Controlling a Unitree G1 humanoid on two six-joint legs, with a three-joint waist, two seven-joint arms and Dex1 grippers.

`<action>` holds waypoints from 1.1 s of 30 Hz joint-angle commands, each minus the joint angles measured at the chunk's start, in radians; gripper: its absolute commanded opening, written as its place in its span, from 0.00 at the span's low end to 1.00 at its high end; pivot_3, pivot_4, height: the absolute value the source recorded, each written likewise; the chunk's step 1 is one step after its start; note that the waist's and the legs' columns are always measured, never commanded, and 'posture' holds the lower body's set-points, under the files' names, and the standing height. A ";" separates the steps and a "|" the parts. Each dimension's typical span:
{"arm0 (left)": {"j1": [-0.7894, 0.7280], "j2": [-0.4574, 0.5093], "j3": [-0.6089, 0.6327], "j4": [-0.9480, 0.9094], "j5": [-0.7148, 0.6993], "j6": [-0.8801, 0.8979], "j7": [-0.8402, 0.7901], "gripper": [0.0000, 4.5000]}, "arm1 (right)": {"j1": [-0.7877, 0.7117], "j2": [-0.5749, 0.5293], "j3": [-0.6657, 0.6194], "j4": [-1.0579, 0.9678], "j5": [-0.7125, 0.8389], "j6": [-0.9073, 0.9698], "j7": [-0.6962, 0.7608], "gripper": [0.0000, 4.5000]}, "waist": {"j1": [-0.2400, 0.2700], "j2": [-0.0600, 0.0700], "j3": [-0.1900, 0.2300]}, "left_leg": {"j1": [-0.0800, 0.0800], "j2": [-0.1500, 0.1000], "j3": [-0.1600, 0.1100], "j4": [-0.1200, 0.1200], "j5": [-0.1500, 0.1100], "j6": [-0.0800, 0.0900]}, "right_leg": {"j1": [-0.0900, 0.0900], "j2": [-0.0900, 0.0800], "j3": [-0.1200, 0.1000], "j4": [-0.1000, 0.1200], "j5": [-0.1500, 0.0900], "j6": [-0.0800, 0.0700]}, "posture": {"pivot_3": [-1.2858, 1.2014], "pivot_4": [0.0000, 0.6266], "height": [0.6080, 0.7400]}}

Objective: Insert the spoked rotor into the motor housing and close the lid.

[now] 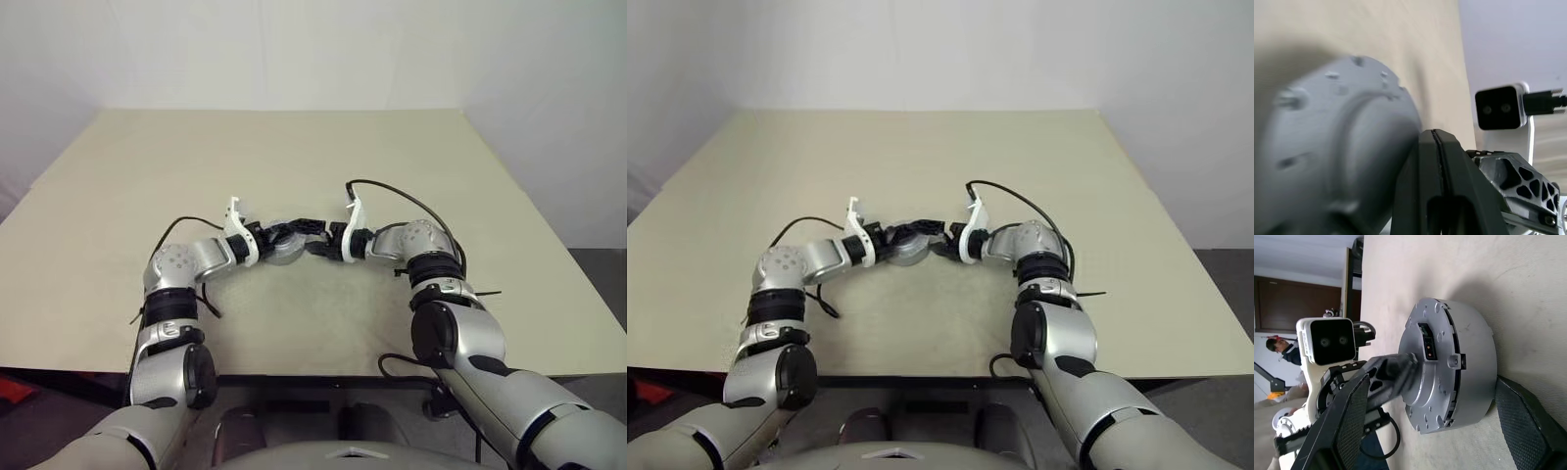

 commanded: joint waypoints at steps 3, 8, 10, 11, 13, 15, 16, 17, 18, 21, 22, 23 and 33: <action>0.083 0.032 0.045 -0.118 -0.043 0.043 0.039 0.00 | -0.045 0.022 0.012 -0.014 0.056 -0.012 0.031 0.99 | 0.003 0.000 0.000 | 0.000 0.000 0.000 0.000 0.000 0.000 | 0.000 0.000 0.000 0.000 0.000 0.000 | 0.52 0.00 1.00; 0.121 0.035 0.064 -0.164 -0.071 0.056 0.068 0.00 | -0.044 0.015 0.022 -0.014 0.063 -0.018 0.027 0.99 | 0.015 0.000 0.000 | -0.001 0.000 0.000 0.000 0.000 0.000 | 0.000 -0.001 -0.001 0.000 0.000 0.000 | 0.52 0.00 1.00; 0.127 0.032 0.064 -0.172 -0.076 0.056 0.076 0.00 | -0.048 0.015 0.022 -0.007 0.065 -0.024 0.019 0.99 | 0.025 0.000 0.000 | -0.001 0.000 0.000 0.001 0.000 0.000 | 0.000 -0.001 -0.001 0.000 0.000 0.000 | 0.52 0.00 1.00; 0.128 0.031 0.063 -0.175 -0.077 0.056 0.080 0.00 | -0.049 0.015 0.021 -0.004 0.066 -0.027 0.016 0.99 | 0.028 0.000 0.000 | -0.001 0.000 0.000 0.001 0.000 0.000 | 0.000 -0.001 -0.001 0.000 0.000 0.000 | 0.52 0.00 1.00; 0.131 0.028 0.060 -0.178 -0.078 0.054 0.086 0.00 | -0.053 0.017 0.019 0.002 0.069 -0.033 0.013 0.99 | 0.032 0.000 0.000 | -0.002 0.000 0.000 0.001 0.000 0.000 | 0.000 -0.001 -0.001 0.000 0.000 0.000 | 0.52 0.00 1.00; 0.133 0.027 0.054 -0.178 -0.077 0.051 0.089 0.00 | -0.057 0.022 0.016 0.005 0.074 -0.037 0.009 0.99 | 0.035 0.000 0.000 | -0.003 0.000 0.000 0.001 0.000 0.000 | -0.001 -0.001 -0.001 0.000 0.000 0.000 | 0.52 0.00 1.00; 0.134 0.027 0.052 -0.178 -0.077 0.050 0.091 0.00 | -0.059 0.023 0.015 0.005 0.076 -0.038 0.006 0.99 | 0.036 0.000 0.000 | -0.003 0.000 0.000 0.001 0.000 0.000 | -0.001 -0.001 -0.001 0.000 0.000 0.000 | 0.52 0.00 1.00; 0.133 0.027 0.051 -0.178 -0.077 0.049 0.091 0.00 | -0.059 0.026 0.018 0.005 0.077 -0.042 0.005 0.99 | 0.037 0.000 0.000 | -0.004 0.000 0.000 0.001 0.000 0.000 | -0.001 -0.001 -0.001 0.000 0.000 0.000 | 0.52 0.00 1.00; 0.133 0.028 0.050 -0.177 -0.077 0.048 0.092 0.00 | -0.057 0.029 0.024 0.003 0.074 -0.046 0.006 0.99 | 0.038 0.000 0.000 | -0.004 0.000 0.000 0.001 0.000 0.000 | -0.001 -0.001 -0.001 0.000 0.000 0.000 | 0.52 0.00 1.00; 0.131 0.030 0.047 -0.174 -0.076 0.045 0.091 0.00 | -0.053 0.033 0.027 0.006 0.069 -0.066 -0.004 0.91 | 0.038 0.000 0.000 | -0.005 0.000 0.000 0.002 0.000 0.000 | -0.001 -0.001 -0.002 0.000 0.000 0.000 | 0.52 0.00 1.00; 0.130 0.031 0.046 -0.173 -0.075 0.044 0.090 0.00 | -0.053 0.032 0.026 0.010 0.067 -0.074 -0.008 0.85 | 0.039 0.000 0.000 | -0.005 0.000 0.000 0.002 0.000 0.000 | -0.002 -0.001 -0.002 0.000 0.000 0.000 | 0.52 0.00 1.00; 0.130 0.031 0.045 -0.172 -0.074 0.042 0.090 0.00 | -0.053 0.031 0.028 0.013 0.066 -0.080 -0.006 0.78 | 0.040 0.000 0.000 | -0.005 0.000 0.000 0.002 0.000 0.000 | -0.002 -0.001 -0.002 0.000 0.000 0.000 | 0.52 0.00 1.00; 0.123 0.038 0.037 -0.159 -0.067 0.027 0.083 0.00 | -0.060 0.008 0.065 0.011 0.070 -0.074 0.050 0.43 | 0.051 0.000 0.000 | -0.006 0.000 -0.001 0.003 0.000 0.000 | -0.002 -0.001 -0.002 0.000 0.000 0.000 | 0.52 0.00 1.00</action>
